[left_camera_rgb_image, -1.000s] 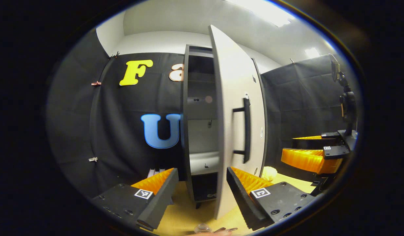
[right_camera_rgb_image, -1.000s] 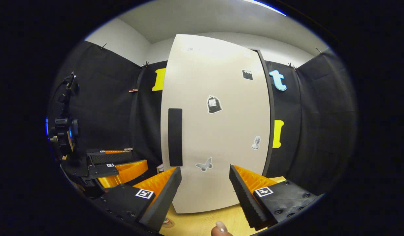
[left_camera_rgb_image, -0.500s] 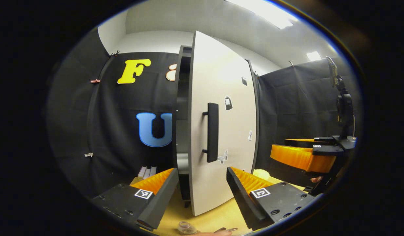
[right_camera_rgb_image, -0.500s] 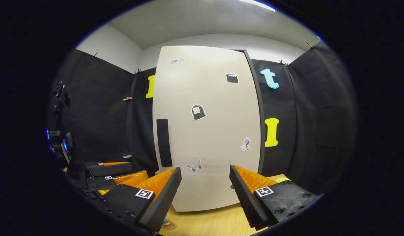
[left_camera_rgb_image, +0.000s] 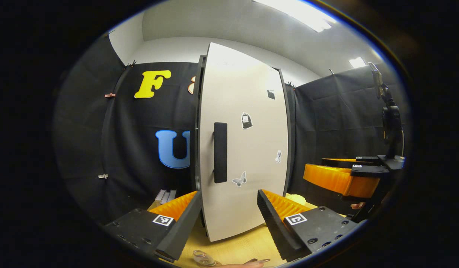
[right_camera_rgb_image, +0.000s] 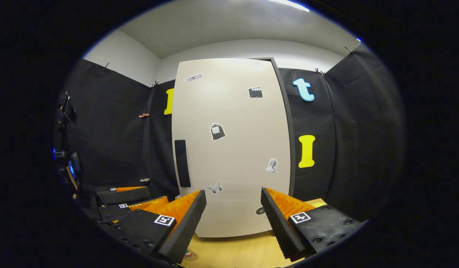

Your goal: Open the cabinet door with the right hand, grasp the bottle in the cabinet with the left hand and place it on the coaster, then close the cabinet door with the right hand.

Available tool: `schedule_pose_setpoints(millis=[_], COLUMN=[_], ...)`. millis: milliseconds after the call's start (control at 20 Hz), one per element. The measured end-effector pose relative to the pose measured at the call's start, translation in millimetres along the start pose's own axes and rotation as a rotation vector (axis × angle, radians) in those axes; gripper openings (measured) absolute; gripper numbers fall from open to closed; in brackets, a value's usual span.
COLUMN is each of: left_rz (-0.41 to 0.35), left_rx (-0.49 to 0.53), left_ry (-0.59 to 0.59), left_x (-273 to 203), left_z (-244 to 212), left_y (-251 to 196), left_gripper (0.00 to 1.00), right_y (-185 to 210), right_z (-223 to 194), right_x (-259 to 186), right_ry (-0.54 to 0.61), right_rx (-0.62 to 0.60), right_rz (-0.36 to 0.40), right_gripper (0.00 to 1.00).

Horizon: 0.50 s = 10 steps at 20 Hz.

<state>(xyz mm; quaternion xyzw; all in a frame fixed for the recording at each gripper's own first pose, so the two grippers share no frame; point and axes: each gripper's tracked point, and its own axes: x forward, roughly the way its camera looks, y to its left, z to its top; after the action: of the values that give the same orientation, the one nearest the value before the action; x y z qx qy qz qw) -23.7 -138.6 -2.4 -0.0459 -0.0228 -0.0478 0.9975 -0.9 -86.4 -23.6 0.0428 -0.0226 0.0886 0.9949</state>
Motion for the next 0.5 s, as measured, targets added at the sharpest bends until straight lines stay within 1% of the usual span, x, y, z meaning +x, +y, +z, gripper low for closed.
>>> schedule_pose_setpoints(millis=[500], left_rz=[-0.014], left_rx=[0.024], left_ry=[0.003], left_x=[9.9], left_z=[-2.3], left_y=[-8.0], left_gripper=[0.93], right_y=[-10.7], right_z=[-7.3], right_x=[6.0], right_ry=[-0.003], right_rx=[-0.050], right_rz=[-0.015], right_gripper=[0.96])
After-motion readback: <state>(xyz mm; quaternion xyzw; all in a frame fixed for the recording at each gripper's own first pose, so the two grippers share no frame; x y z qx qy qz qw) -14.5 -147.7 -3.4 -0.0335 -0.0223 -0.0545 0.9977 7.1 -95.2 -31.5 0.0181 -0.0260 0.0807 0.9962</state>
